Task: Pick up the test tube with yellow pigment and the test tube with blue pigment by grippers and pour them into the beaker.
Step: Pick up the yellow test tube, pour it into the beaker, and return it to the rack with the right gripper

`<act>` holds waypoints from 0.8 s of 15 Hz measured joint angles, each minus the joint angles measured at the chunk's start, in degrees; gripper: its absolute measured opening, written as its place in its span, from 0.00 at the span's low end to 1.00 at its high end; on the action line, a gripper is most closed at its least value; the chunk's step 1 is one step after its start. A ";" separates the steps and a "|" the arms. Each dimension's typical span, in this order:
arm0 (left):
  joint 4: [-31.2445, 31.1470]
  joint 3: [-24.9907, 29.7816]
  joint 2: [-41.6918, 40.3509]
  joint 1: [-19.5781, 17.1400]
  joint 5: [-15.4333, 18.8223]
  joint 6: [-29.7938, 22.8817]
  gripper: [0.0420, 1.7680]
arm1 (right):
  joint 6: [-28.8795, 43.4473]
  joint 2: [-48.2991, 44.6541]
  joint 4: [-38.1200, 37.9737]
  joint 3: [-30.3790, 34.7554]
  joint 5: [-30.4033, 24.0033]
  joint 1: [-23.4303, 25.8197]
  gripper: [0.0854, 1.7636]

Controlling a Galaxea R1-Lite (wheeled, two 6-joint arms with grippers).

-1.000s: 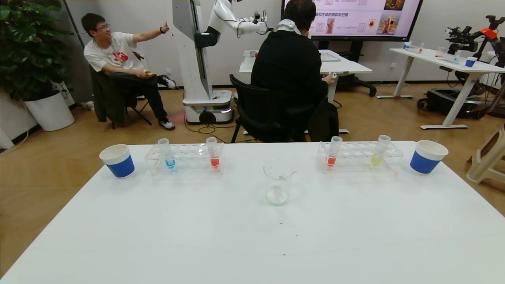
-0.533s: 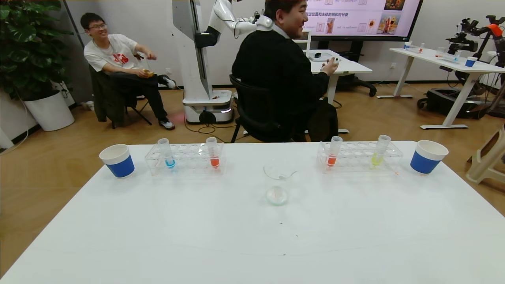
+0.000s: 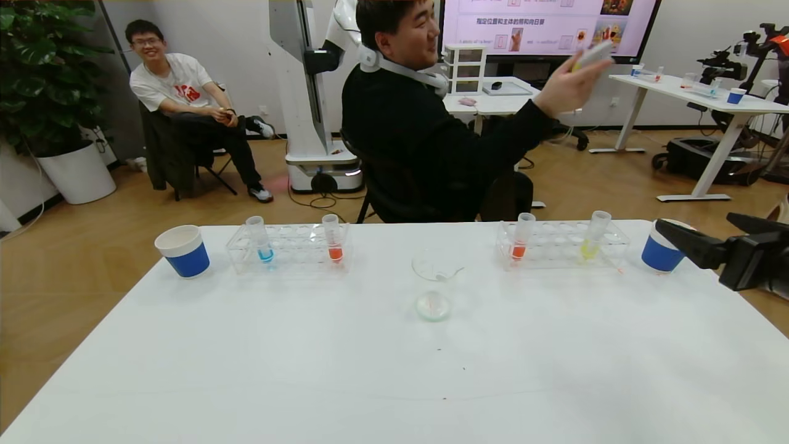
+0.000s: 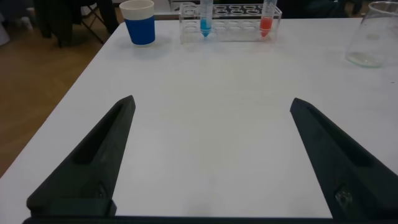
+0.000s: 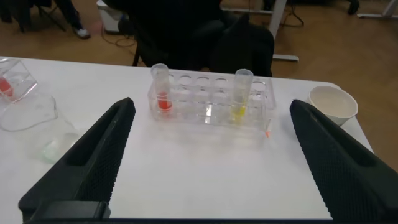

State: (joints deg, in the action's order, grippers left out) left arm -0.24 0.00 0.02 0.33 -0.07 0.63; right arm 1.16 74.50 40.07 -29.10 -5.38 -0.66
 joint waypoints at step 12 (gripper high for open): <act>-0.02 0.00 0.00 0.00 0.00 -0.04 0.98 | -0.12 33.72 32.89 -0.28 0.00 2.83 0.98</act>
State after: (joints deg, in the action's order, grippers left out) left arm -0.27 0.00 0.02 0.33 -0.07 0.60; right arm 1.04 108.22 72.96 -29.38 -5.38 2.17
